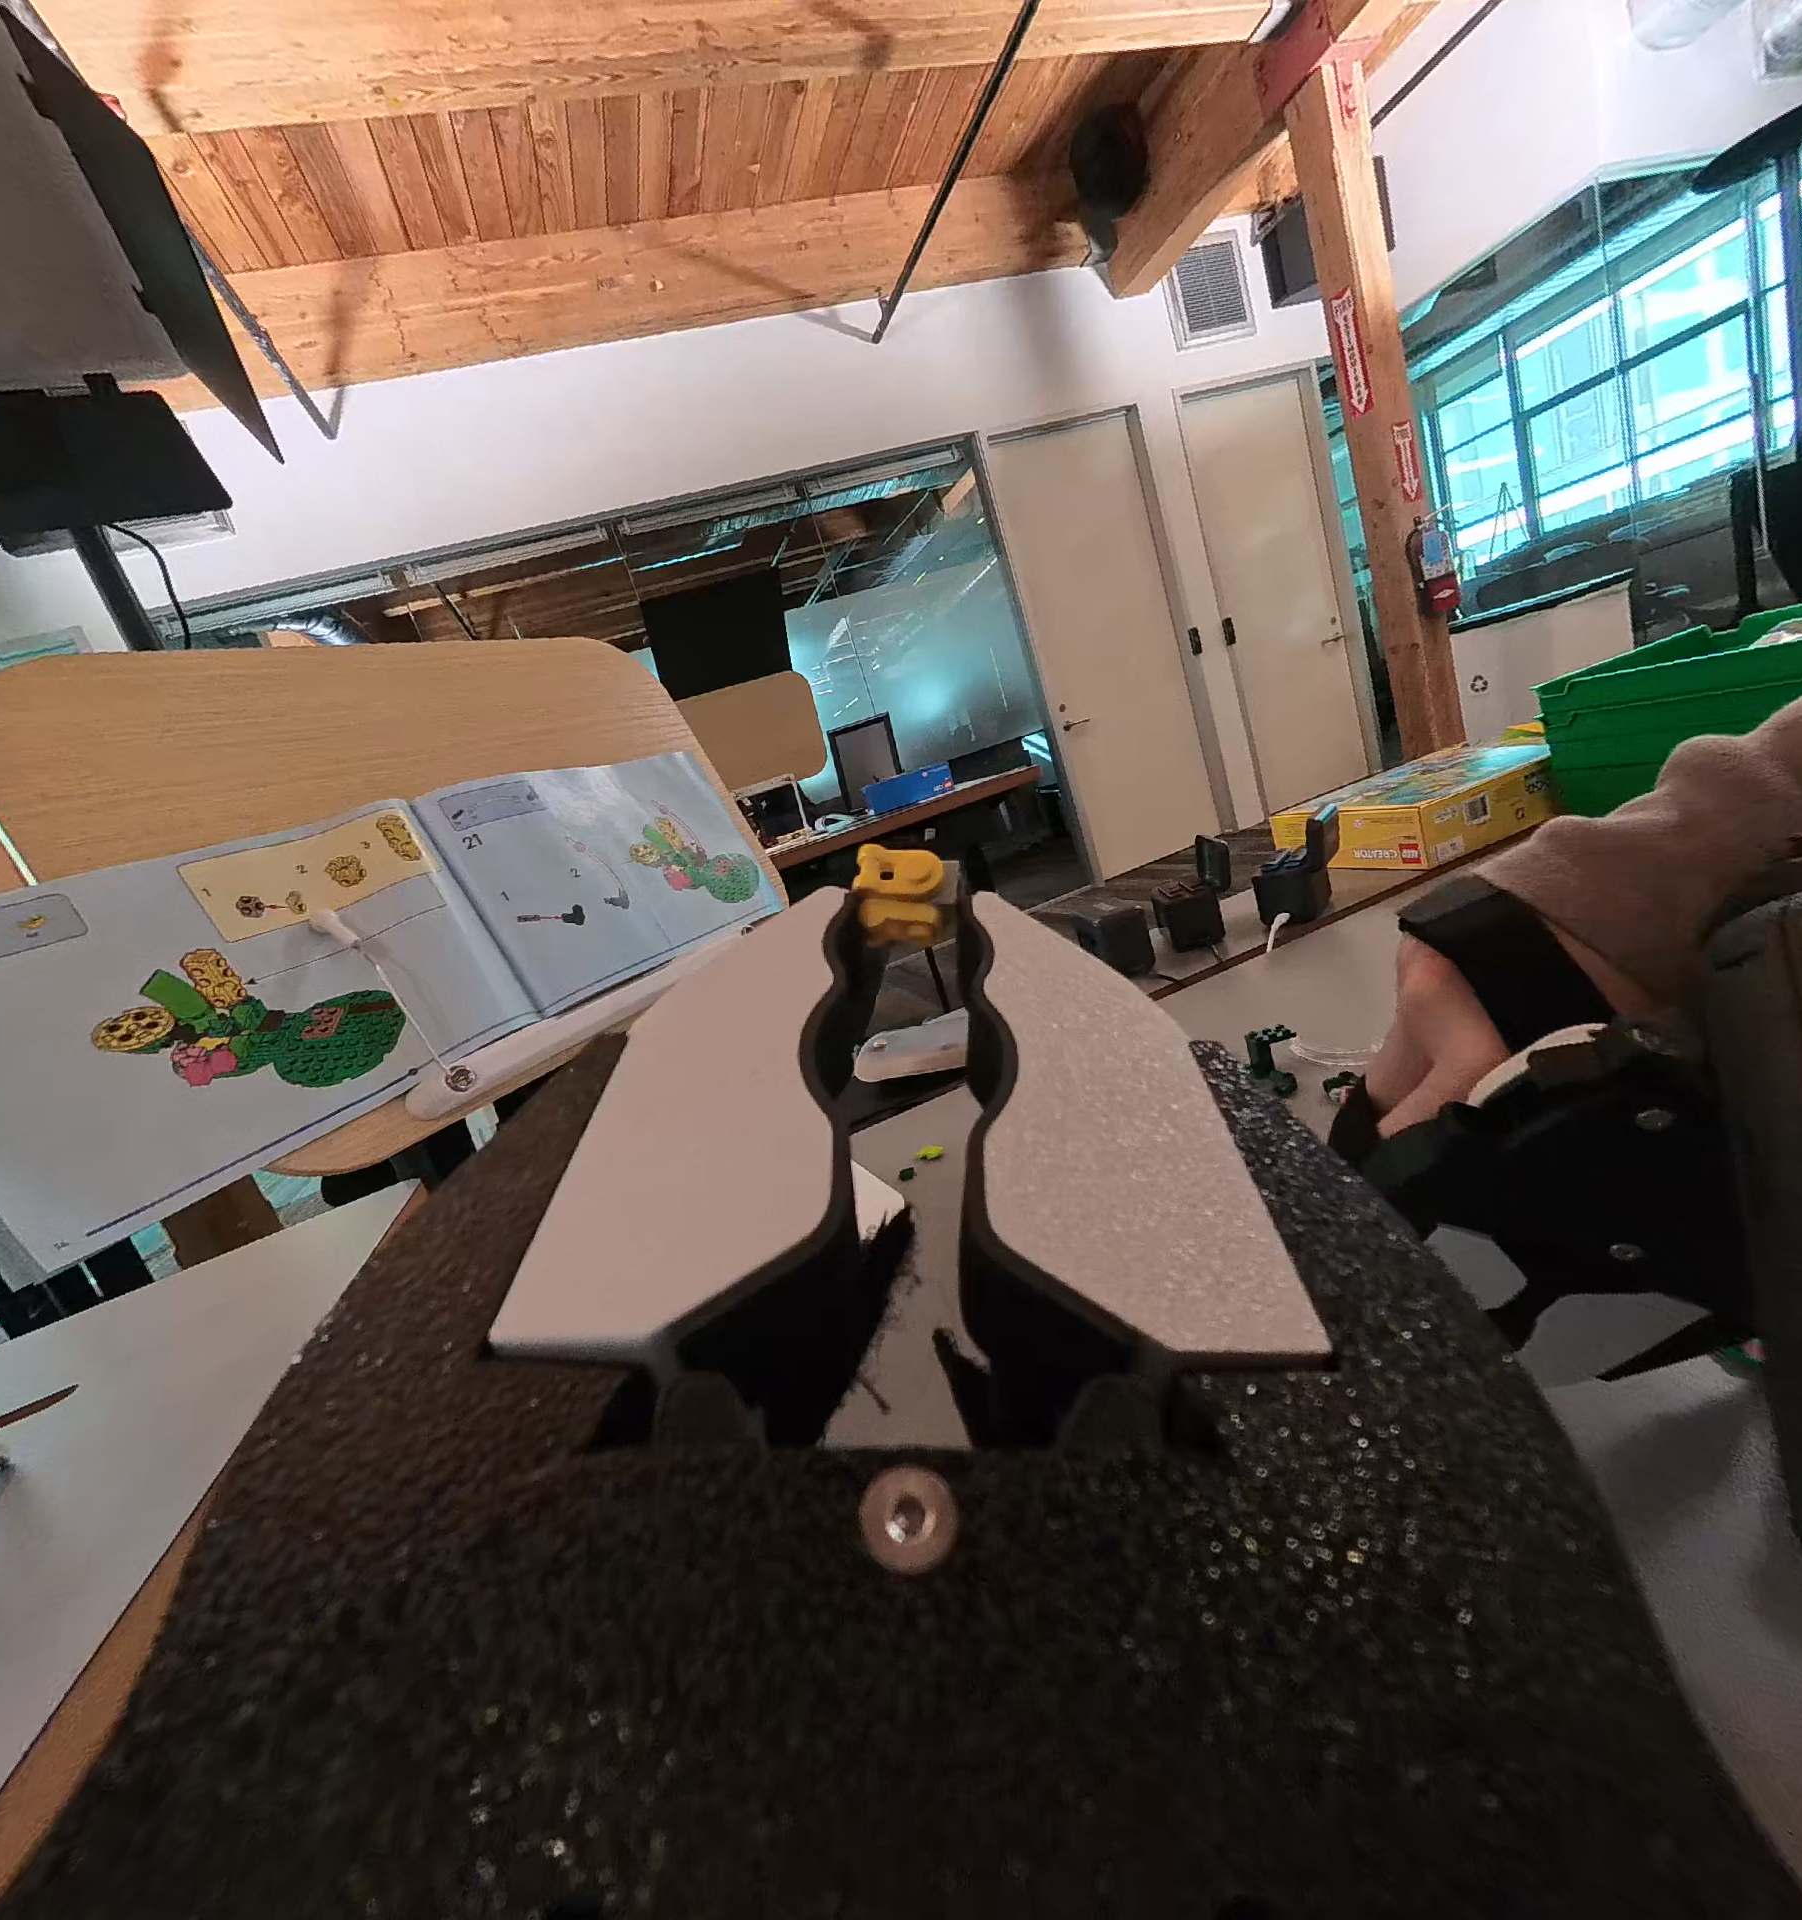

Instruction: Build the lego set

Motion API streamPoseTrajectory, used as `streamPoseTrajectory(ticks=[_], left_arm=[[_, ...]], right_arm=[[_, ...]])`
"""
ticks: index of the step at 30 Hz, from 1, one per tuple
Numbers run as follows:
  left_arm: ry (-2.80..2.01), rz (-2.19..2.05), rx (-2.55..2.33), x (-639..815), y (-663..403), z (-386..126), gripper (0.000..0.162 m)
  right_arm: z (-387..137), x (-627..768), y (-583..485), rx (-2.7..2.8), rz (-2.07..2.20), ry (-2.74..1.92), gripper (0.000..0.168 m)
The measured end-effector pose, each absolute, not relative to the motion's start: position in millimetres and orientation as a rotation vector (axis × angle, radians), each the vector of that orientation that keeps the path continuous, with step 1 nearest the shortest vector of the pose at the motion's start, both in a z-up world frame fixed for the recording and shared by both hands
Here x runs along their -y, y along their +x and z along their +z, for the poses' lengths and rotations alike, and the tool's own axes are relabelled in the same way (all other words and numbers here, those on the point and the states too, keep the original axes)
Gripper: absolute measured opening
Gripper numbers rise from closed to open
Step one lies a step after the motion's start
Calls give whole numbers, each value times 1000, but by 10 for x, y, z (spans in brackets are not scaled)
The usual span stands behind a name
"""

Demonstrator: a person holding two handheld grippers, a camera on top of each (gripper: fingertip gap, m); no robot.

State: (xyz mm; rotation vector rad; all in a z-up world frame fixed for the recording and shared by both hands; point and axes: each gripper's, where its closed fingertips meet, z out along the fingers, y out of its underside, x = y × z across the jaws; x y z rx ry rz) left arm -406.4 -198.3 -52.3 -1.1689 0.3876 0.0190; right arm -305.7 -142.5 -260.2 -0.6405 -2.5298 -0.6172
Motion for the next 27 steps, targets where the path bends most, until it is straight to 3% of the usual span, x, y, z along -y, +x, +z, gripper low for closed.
streamPoseTrajectory(ticks=[17,27], left_arm=[[-1173,10,-395,1970,-4054,-536,17],[-1169,14,-399,1979,-4054,-521,17]], right_arm=[[-2568,1517,-3043,2642,-457,-758,8],[-2397,1522,-3093,2759,102,-1162,9]])
